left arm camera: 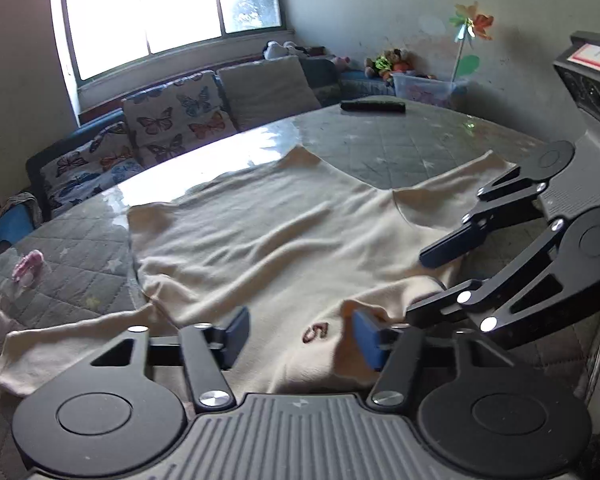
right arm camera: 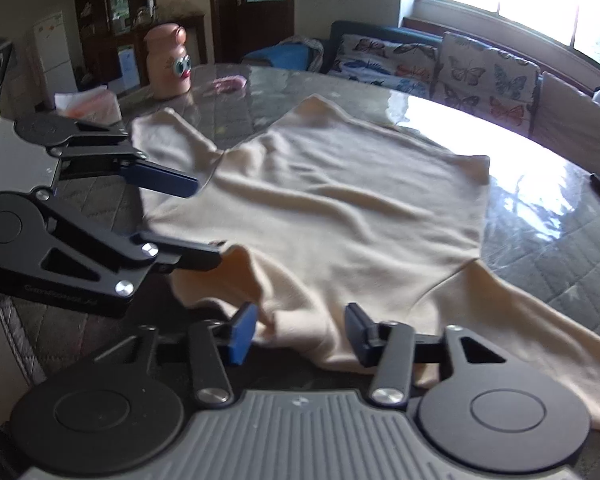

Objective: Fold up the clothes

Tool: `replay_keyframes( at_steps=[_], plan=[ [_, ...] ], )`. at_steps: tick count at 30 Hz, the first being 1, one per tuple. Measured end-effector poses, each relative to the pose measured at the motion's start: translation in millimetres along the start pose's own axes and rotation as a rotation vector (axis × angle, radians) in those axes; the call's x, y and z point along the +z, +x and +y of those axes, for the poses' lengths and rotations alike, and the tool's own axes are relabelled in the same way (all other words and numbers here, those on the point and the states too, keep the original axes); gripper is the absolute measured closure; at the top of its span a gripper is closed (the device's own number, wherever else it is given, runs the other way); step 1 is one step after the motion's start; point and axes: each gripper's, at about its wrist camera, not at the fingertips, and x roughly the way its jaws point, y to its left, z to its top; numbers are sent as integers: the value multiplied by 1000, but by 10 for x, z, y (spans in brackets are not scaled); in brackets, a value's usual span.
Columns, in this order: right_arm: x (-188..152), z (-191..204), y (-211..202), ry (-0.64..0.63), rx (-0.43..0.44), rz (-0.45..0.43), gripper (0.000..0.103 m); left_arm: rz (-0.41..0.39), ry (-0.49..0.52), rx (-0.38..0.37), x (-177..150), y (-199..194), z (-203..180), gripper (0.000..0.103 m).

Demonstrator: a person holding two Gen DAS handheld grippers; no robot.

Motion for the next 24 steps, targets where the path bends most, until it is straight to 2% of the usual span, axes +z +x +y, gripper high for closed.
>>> replay_keyframes(
  at_steps=[2,3,4,5,6,11,14,16,19,24],
  plan=[
    [-41,36,27,-5,-12,12,74,22,-3,-7,-39,49,-1,75],
    [-59,47,28,-5,-16,14,77,29,-5,-12,-61,62,-3,80],
    [-71,50,12,-2,-19,9,80,34,-6,-15,-81,64,-7,89],
    [-77,50,-8,0,-21,4,88,32,-4,-16,-94,45,-16,92],
    [-77,50,-34,2,-22,-1,95,26,-2,-17,-100,15,-27,93],
    [-94,97,-179,-20,-28,-19,97,11,18,-28,-128,-116,-63,96],
    [-140,129,-172,-39,-12,5,96,29,36,-41,-147,-109,-64,96],
    [-152,138,-171,-48,4,20,94,48,37,-52,-164,-73,-51,96],
    [-82,122,-284,-54,31,-4,85,47,41,-61,-146,-100,-27,92],
    [107,57,-300,-36,14,-75,84,13,31,-43,-50,-178,58,91]
  ],
)
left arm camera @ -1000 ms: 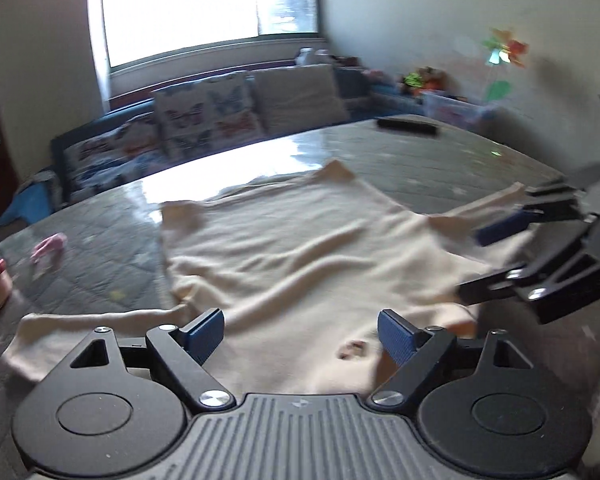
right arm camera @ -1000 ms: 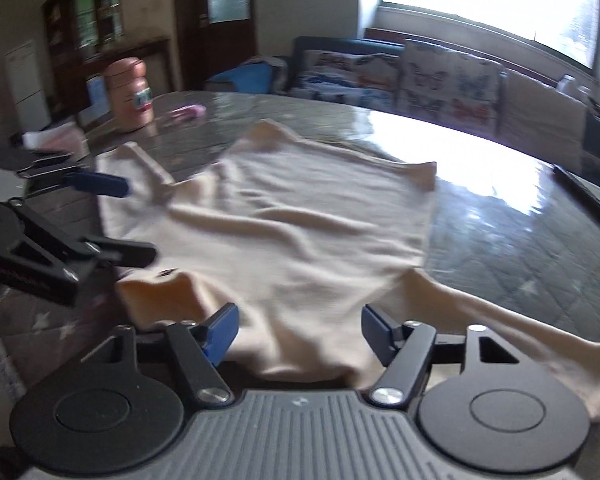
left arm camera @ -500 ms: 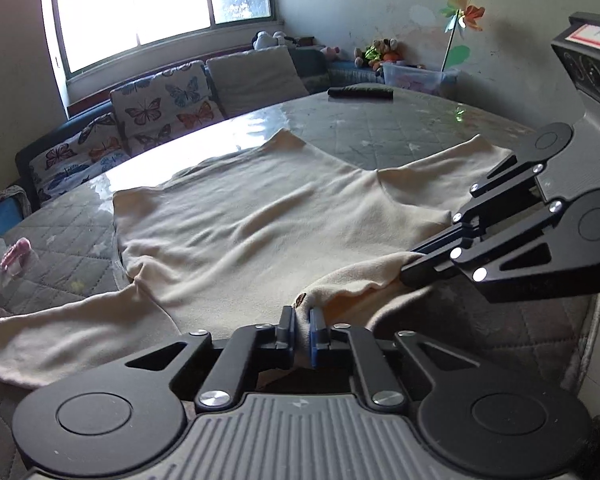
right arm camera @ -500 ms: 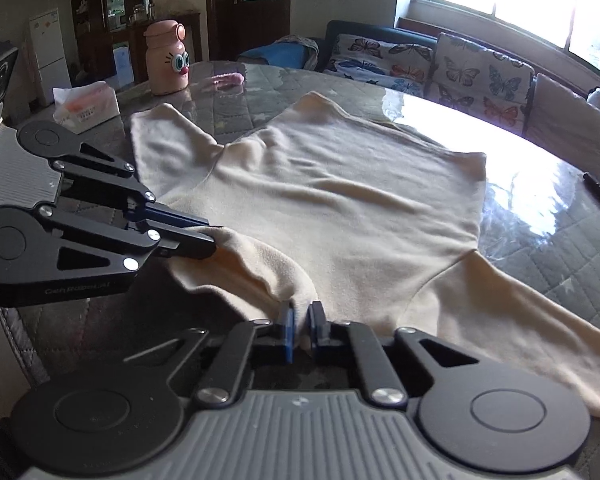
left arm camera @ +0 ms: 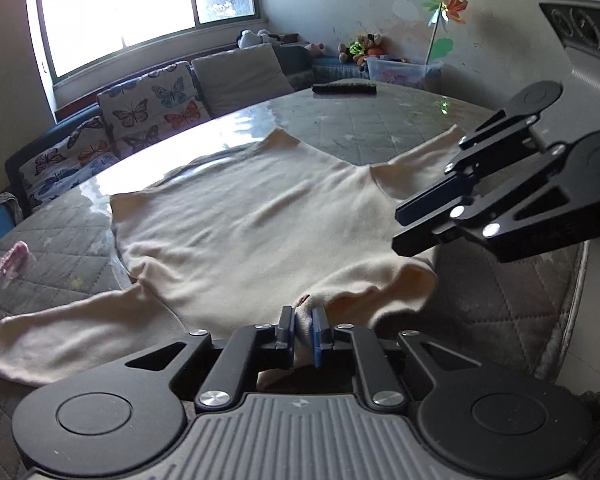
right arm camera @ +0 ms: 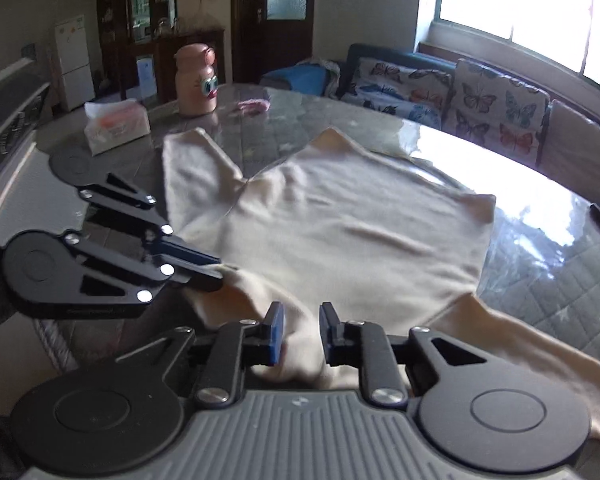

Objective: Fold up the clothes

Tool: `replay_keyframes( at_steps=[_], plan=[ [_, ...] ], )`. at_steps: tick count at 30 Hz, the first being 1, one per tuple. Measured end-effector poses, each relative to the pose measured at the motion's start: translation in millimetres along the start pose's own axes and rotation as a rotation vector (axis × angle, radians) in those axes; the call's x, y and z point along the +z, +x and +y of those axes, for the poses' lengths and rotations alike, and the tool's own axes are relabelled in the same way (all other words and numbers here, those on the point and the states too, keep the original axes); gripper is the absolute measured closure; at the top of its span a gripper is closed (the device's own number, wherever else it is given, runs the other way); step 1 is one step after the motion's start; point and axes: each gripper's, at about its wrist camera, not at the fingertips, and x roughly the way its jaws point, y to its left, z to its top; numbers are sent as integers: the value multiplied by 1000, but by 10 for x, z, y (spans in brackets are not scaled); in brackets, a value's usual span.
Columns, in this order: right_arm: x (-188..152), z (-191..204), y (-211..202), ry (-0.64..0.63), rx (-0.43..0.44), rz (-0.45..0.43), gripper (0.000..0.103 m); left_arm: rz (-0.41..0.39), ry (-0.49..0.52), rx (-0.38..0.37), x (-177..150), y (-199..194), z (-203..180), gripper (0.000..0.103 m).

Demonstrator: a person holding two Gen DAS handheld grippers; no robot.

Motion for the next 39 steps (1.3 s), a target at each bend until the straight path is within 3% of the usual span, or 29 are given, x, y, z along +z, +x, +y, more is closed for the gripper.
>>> replay_keyframes(
  at_steps=[5,10,13,15,20,24,30,35,39],
  plan=[
    [-110,23,323,2,2,52,84,-49,-42,64,161,-53,134,69],
    [-242,118,261,-41,5,46,77,-77,-126,81,312,38,251,68],
    [-285,32,142,7,-1,30,75,-45,-171,72,307,271,249,67],
    [-315,-100,41,65,-18,12,65,-11,-184,63,257,426,216,67],
    [-401,-385,-42,158,-64,-6,60,25,-139,56,86,549,49,66],
    [-468,-438,-71,206,1,9,58,10,-97,65,48,452,-4,60],
    [-411,-469,-157,200,-24,-40,58,5,-59,58,116,342,5,51],
    [-506,-500,53,221,-26,17,58,-43,-99,69,308,293,39,50],
    [-572,-446,-51,201,-33,12,53,-55,-118,65,471,424,-6,47]
  ],
)
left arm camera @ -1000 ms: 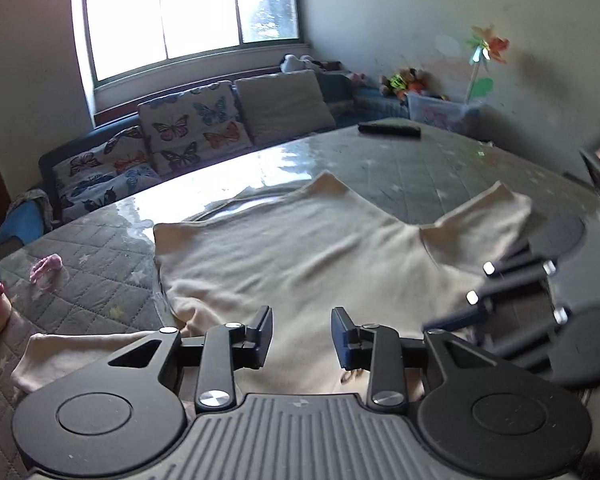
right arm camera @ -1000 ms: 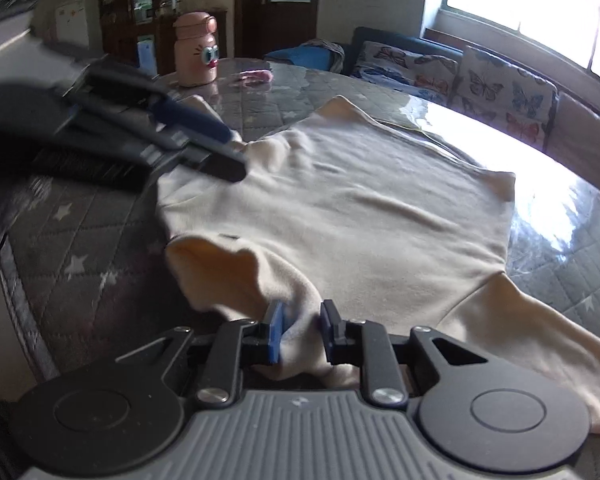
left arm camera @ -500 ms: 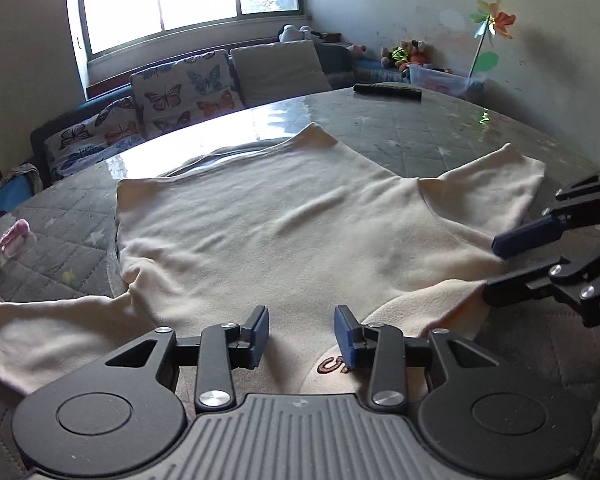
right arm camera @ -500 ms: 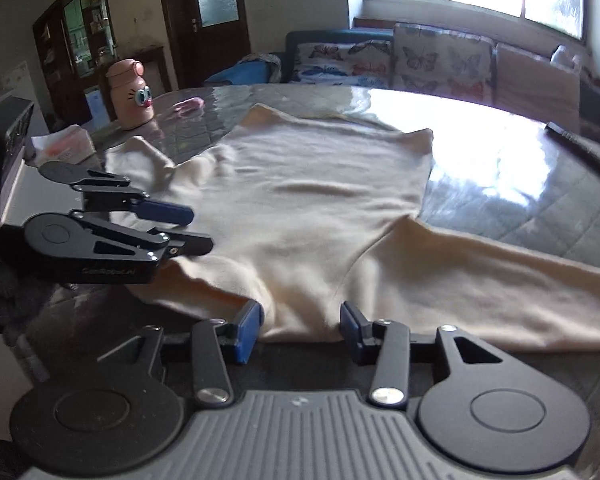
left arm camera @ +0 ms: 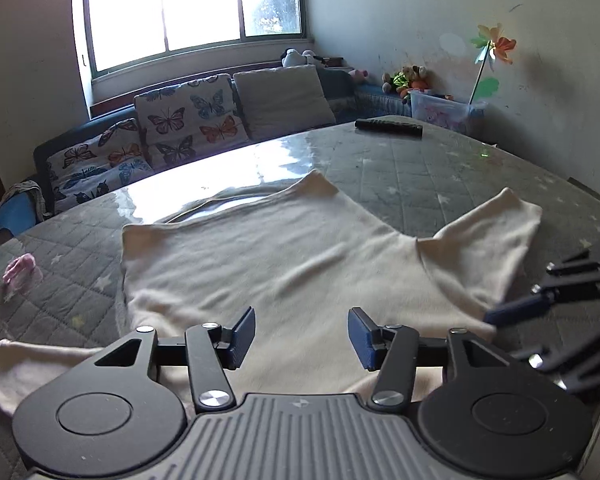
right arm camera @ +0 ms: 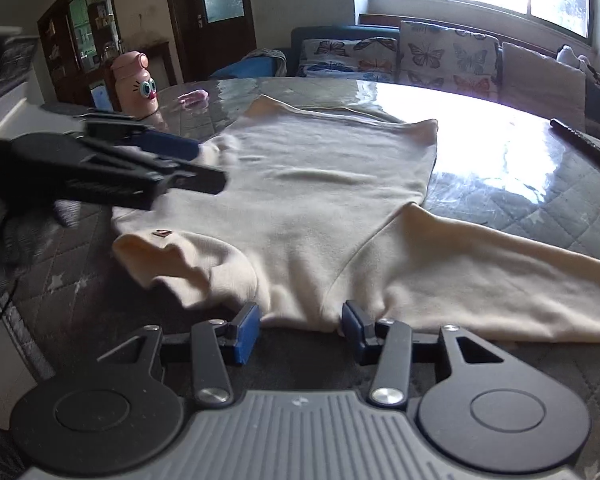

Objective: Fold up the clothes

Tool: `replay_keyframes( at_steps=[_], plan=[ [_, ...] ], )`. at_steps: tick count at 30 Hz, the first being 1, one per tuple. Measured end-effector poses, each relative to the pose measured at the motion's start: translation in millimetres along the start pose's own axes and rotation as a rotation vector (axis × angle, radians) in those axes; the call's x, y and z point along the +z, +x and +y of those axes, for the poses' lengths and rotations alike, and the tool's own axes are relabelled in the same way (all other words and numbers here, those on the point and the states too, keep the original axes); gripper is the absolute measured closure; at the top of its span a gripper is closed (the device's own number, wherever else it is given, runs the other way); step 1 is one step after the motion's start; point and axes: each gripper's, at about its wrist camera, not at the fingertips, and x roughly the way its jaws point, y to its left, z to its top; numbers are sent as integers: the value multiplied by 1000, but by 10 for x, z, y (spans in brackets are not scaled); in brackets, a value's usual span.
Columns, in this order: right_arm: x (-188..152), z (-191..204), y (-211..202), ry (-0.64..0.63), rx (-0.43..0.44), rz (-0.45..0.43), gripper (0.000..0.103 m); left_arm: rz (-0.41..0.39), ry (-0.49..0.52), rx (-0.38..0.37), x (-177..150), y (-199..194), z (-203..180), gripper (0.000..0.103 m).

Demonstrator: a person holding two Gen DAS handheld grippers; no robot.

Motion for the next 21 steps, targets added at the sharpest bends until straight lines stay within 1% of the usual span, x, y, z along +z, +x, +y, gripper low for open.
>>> replay_keyframes(
  at_steps=[3,4,6,9,14,16,21],
  plan=[
    [-21,-108,-171,38,-27,-28,44,17,-10,-32,27,134,-102,44],
    [-28,-167,-218,51,-50,-37,43,24,-7,-43,21,172,-142,42],
    [-39,-337,-284,88,-109,-49,34,37,4,-57,-8,228,-232,38],
    [-63,-625,-349,139,-216,-66,34,52,22,-71,-62,270,-330,34],
    [-125,-1193,-346,264,-437,-63,36,71,44,-86,-137,308,-451,31],
    [-160,-1396,-333,321,-488,-58,37,76,56,-84,-161,317,-489,30],
    [-224,-1737,-281,432,-563,-56,45,84,58,-84,-179,335,-511,28]
  ],
)
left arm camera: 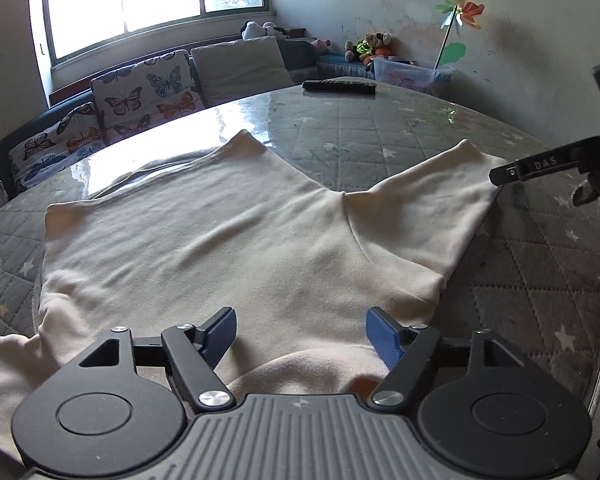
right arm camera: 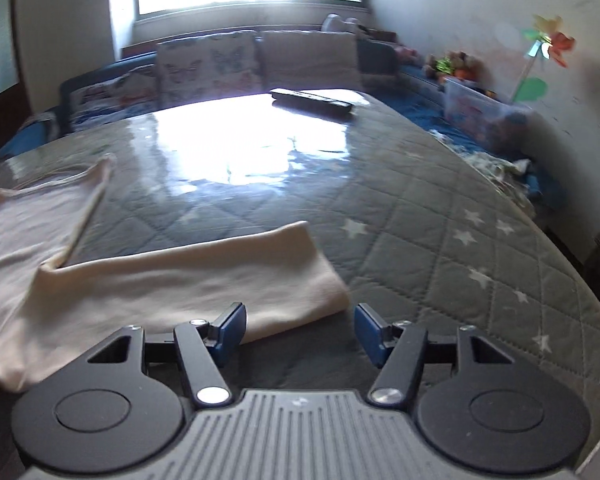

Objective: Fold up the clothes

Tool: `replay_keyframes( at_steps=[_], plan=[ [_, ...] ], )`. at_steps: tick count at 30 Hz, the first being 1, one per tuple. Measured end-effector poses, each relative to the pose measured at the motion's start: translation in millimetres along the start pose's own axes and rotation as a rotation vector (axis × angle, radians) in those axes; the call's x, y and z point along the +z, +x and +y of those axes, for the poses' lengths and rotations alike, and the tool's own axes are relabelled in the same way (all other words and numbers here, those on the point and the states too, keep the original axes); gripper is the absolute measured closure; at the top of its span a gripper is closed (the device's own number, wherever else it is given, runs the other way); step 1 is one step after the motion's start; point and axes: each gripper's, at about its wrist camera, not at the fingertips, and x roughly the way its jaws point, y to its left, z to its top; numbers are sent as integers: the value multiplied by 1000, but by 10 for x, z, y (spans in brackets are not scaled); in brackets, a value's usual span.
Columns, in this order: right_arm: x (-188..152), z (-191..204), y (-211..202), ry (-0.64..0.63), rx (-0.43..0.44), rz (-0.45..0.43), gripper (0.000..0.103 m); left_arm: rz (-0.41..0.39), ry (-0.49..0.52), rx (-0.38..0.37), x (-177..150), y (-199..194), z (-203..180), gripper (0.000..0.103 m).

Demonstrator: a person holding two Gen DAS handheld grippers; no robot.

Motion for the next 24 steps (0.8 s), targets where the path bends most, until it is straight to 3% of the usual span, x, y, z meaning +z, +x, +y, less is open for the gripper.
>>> replay_keyframes(
  at_steps=[2,9,14,24],
  plan=[
    [0,-54,48,31,-2,-1,46,2,-1,3,2,4,2,26],
    [-14,-36,49,51,2,-25,78,4,1,12,0,13,-13,23],
    [5,-31,18,73,10,-29,92,6,4,16,-2,7,-18,22],
    [48,-95,31,84,-5,-38,95,3,32,30,-1,10,-31,18]
  ],
)
